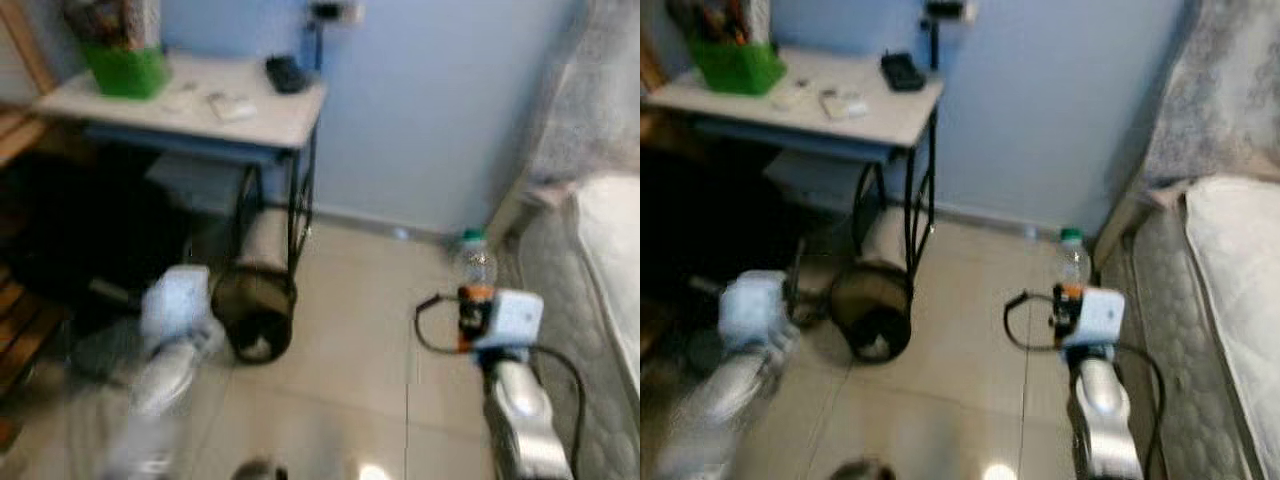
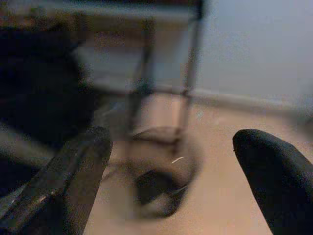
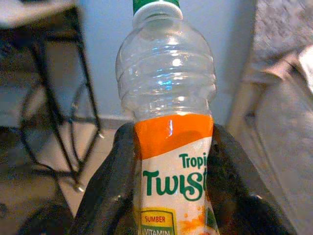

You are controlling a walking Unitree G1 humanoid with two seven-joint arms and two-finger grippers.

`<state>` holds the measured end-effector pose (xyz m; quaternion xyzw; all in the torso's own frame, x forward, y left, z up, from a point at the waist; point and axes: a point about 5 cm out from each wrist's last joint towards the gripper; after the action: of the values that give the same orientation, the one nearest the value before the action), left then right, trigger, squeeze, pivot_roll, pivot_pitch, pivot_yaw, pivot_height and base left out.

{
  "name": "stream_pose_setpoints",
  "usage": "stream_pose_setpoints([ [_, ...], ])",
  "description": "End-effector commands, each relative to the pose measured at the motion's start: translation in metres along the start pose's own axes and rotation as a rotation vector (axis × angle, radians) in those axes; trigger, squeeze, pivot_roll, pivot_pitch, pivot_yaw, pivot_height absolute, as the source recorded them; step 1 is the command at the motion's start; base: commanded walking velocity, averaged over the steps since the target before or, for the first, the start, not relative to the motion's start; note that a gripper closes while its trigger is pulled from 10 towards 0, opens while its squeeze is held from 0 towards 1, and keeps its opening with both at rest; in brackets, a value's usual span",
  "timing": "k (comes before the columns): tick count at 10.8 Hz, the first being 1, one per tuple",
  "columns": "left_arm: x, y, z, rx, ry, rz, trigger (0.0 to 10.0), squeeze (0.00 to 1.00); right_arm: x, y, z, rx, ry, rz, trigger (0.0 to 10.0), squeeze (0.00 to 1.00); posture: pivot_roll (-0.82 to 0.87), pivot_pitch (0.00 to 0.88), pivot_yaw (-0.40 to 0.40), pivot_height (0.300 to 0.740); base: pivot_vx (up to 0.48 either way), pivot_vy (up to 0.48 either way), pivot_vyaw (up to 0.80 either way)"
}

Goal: Clean up the room

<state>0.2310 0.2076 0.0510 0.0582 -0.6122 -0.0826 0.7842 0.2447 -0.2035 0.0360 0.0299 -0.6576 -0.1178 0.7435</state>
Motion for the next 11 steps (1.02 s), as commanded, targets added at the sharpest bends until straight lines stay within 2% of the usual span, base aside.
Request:
stream_pose_setpoints([
  [1,0.026,-0.007,0.008,-0.062,-0.147,-0.074,10.0,0.0,0.014,-0.004,0.007,0.03,-0.06,-0.017,10.0,0.0,0.03,0.0,-0.016,0.727,0.0,0.0,0.66],
  [2,0.04,-0.003,0.011,-0.048,-0.193,-0.07,10.0,0.0,0.033,0.009,0.018,0.119,-0.132,-0.003,10.0,0.0,0.04,0.0,-0.018,0.727,0.0,0.0,0.66],
  [3,0.053,-0.006,0.008,-0.052,-0.236,-0.074,10.0,0.0,0.037,0.012,0.026,0.145,-0.136,0.005,10.0,0.0,0.04,0.0,-0.026,0.727,0.0,0.0,0.66],
  [4,0.057,-0.01,0.006,-0.063,-0.243,-0.065,10.0,0.0,0.028,0.007,0.027,0.135,-0.09,0.001,10.0,0.0,0.04,0.0,-0.026,0.727,0.0,0.0,0.66],
  [5,0.06,-0.015,0.006,-0.083,-0.255,-0.076,10.0,0.0,0.013,-0.003,0.023,0.077,-0.01,0.005,10.0,0.0,0.04,0.0,-0.025,0.727,0.0,0.0,0.0],
  [6,0.062,-0.016,0.006,-0.091,-0.269,-0.062,10.0,0.0,0.014,0.001,0.014,0.069,-0.007,-0.006,10.0,0.0,0.03,0.0,-0.02,0.727,0.0,0.0,0.0],
  [7,0.065,-0.017,0.004,-0.09,-0.271,-0.051,10.0,0.0,0.02,0.011,0.009,0.09,-0.024,-0.012,10.0,0.0,0.03,0.0,-0.02,0.727,0.461,0.0,0.0],
  [8,0.068,-0.015,0.0,-0.077,-0.272,-0.041,10.0,0.0,0.024,0.03,0.002,0.146,-0.039,-0.006,10.0,0.0,0.03,0.0,-0.016,0.727,0.461,0.0,0.0],
  [11,0.071,-0.015,-0.005,-0.087,-0.266,-0.057,10.0,0.0,0.02,0.036,-0.004,0.173,-0.02,0.002,10.0,0.0,0.05,0.0,-0.021,0.727,0.461,0.0,0.0],
])
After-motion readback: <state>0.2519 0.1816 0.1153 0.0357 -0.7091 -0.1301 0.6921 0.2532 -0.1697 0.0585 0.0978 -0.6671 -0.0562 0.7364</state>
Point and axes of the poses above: a point about 5 cm out from each wrist's last joint towards the gripper, its own z axis pointing back from the gripper into the wrist, its own x axis along the axis of the wrist's last joint, y = z × x, and after that the axes turned 9 degrees about -z, right-handed
